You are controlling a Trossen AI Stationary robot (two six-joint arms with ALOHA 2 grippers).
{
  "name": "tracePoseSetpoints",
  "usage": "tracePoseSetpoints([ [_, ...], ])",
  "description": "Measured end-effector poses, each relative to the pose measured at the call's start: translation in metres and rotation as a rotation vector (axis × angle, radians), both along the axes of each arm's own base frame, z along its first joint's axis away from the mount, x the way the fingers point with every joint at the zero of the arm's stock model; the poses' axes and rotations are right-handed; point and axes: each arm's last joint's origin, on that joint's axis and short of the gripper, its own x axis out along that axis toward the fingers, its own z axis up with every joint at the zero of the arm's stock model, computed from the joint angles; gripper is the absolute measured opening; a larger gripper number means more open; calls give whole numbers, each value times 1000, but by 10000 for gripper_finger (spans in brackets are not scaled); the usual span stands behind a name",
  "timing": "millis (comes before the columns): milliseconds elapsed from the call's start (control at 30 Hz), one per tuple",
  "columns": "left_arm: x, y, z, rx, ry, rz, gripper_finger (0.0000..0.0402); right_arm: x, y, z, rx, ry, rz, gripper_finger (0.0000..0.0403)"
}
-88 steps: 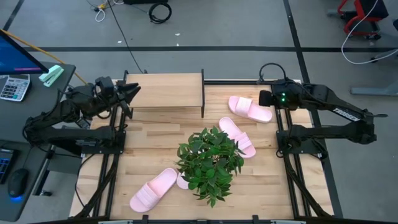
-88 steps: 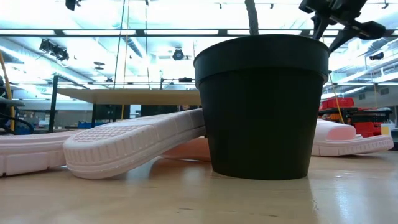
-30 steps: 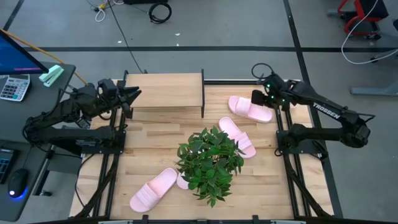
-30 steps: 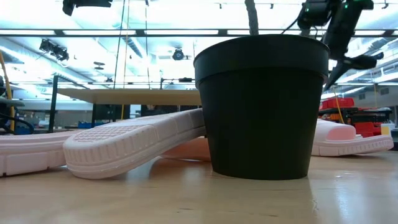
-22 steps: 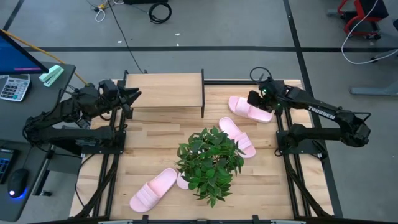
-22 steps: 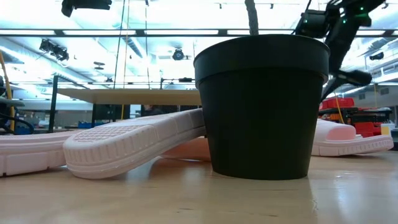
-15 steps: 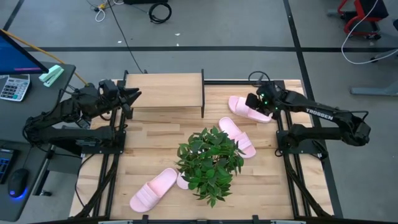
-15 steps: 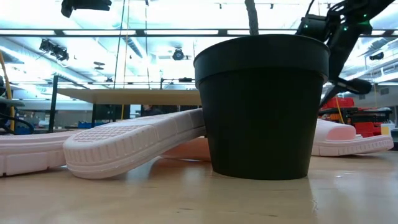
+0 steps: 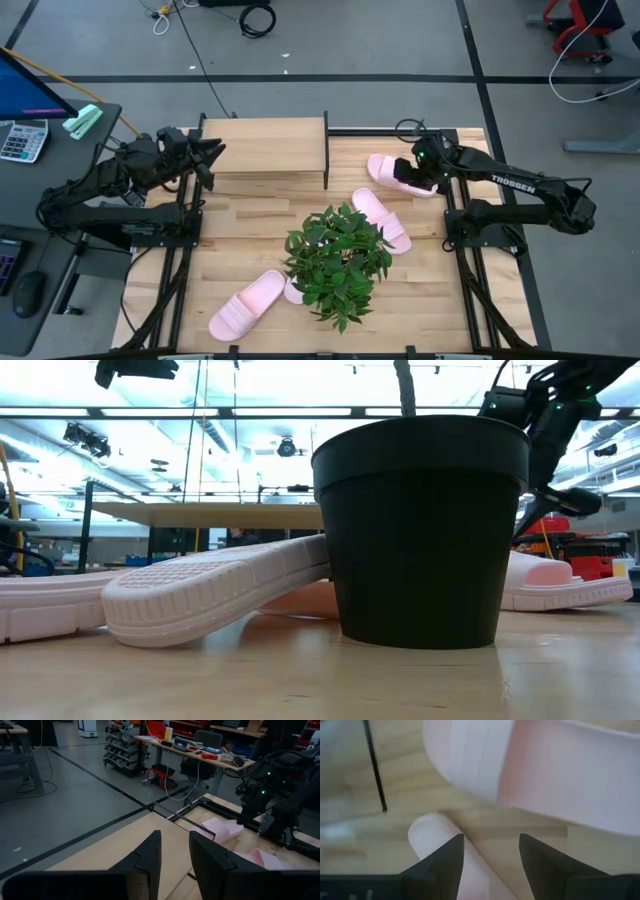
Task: Pick and place slides into the shelf
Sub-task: Put the pink slide on the shelf
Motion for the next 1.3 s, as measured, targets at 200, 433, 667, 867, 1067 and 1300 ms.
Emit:
tracePoseSetpoints([
  [200, 0, 0, 0, -14, -13, 3, 107, 6, 9, 0, -8, 2, 107, 197],
  [433, 1, 0, 2, -12, -29, 3, 107, 4, 21, -3, 31, 71, 154, 197],
  [667, 1, 0, 1, -47, -56, 10, 107, -9, 53, 3, 126, 122, 269, 197],
  [867, 1, 0, 3, -44, -68, 10, 107, -13, 76, 10, 151, 89, 272, 197],
  [1067, 1, 1, 6, -13, -83, 20, 107, -13, 99, 5, 219, 111, 285, 197],
  [1300, 1, 1, 8, 12, -89, 28, 107, -14, 126, -8, 275, 119, 165, 201],
])
